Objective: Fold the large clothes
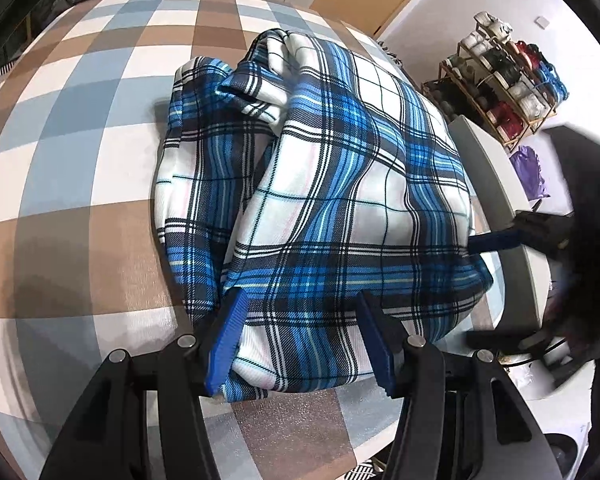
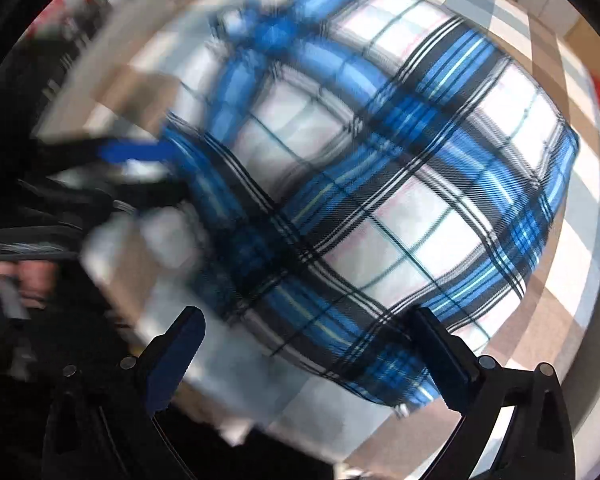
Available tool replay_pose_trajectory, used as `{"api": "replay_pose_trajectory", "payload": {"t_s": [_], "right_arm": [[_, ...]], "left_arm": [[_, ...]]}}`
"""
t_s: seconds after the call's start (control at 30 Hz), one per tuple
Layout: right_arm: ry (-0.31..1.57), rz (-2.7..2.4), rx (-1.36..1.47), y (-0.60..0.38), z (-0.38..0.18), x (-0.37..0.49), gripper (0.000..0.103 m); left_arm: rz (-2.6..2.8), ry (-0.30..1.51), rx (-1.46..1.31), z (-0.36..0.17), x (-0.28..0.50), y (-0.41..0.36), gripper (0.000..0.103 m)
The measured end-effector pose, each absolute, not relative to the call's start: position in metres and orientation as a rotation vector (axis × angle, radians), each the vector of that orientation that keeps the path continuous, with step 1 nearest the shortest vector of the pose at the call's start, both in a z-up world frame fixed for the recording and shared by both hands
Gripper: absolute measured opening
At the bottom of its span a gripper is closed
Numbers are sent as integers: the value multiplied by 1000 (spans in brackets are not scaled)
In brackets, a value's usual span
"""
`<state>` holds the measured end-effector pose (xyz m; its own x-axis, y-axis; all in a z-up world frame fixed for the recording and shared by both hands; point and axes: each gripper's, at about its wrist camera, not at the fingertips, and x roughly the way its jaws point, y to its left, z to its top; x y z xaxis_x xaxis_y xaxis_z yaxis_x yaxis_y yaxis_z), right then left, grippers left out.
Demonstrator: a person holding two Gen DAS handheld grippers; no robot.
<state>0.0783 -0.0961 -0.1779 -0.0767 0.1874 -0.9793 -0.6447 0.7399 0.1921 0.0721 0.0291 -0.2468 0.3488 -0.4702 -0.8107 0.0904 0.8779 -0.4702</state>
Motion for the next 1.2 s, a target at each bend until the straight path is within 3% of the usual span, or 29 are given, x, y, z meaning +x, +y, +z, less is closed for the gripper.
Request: {"api": "replay_pose_trajectory", "payload": {"t_s": [0.1, 0.2, 0.37, 0.43, 0.53, 0.9, 1.03, 1.2], "right_arm": [[1410, 746, -127, -114, -129, 108, 103], [1395, 703, 82, -126, -115, 141, 103], [1491, 630, 436, -130, -152, 183, 103], [1612, 608, 552, -123, -186, 190, 103], [1638, 570, 540, -119, -215, 187, 103], [1638, 778, 428, -116, -168, 128, 103], [1737, 714, 452, -131, -205, 106, 103], [1693, 694, 586, -141, -228, 98, 103]], "left_arm": [[-374, 1167, -360, -246, 71, 28, 51], [-366, 1170, -350, -245, 71, 25, 51], [-369, 1166, -327, -245, 72, 21, 51], [-374, 1167, -337, -245, 73, 21, 51], [-377, 1178, -366, -245, 75, 25, 51], [-371, 1188, -371, -245, 76, 23, 51], [-366, 1189, -372, -245, 77, 24, 51], [-366, 1177, -366, -245, 75, 21, 51]]}}
